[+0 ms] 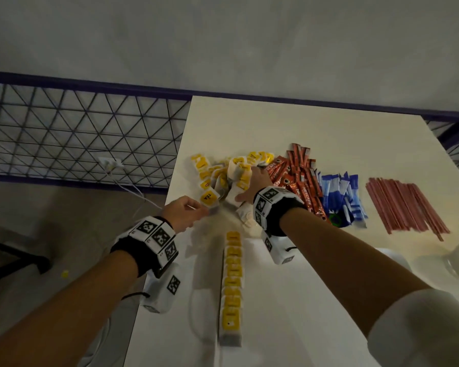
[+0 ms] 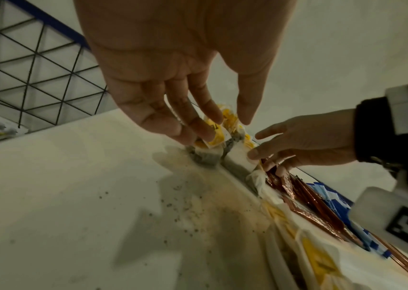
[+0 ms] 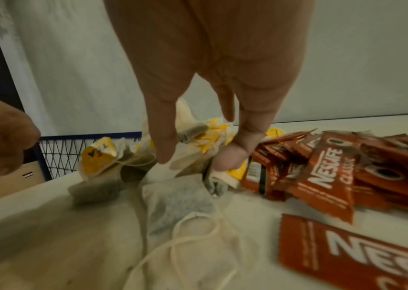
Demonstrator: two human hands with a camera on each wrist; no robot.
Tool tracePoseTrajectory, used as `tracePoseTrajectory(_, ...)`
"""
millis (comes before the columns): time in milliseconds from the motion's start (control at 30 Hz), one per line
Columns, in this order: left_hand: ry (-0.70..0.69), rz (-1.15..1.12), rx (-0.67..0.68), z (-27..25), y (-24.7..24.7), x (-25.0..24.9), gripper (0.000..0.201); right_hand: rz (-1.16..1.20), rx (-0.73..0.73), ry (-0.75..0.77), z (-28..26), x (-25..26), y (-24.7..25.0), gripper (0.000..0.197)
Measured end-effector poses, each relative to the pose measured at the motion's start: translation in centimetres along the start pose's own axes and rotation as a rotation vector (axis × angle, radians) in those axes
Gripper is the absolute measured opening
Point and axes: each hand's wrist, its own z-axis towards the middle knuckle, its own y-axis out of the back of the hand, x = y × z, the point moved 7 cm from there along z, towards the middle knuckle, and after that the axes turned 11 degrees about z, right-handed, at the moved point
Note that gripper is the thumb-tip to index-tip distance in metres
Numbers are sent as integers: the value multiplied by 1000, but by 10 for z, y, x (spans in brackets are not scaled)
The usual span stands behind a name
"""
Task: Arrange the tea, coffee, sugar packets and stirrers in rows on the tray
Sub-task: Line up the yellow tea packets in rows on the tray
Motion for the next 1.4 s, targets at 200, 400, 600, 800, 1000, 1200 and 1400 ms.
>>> tracePoseTrajectory(200,-40,14,42,6,-10,-6,21,40,-14,-2,15,-1,-7,76)
tracePoseTrajectory(400,-62,30,49,2,-15,-9,18,86,23,54,10,-7,-7,53)
tracePoseTrajectory(600,-127,-60,38,-10,-11,-15,11,188,-30,75,-6,-13,12,44)
tracePoseTrajectory(800,-68,-368,52,-22,-11,-28,15,340,47,98,-31,-13,30,39)
tracePoseTrajectory(1000,-2,-694,151,-41,-20,-48,31,358,250,229,-80,21,27,37)
tracePoseTrajectory(1200,46,-952,497,-77,-45,-67,51,167,401,293,-115,41,2,36)
tracePoseTrajectory(1400,38,-859,469,-93,-54,-49,43,136,134,365,-116,21,-2,27)
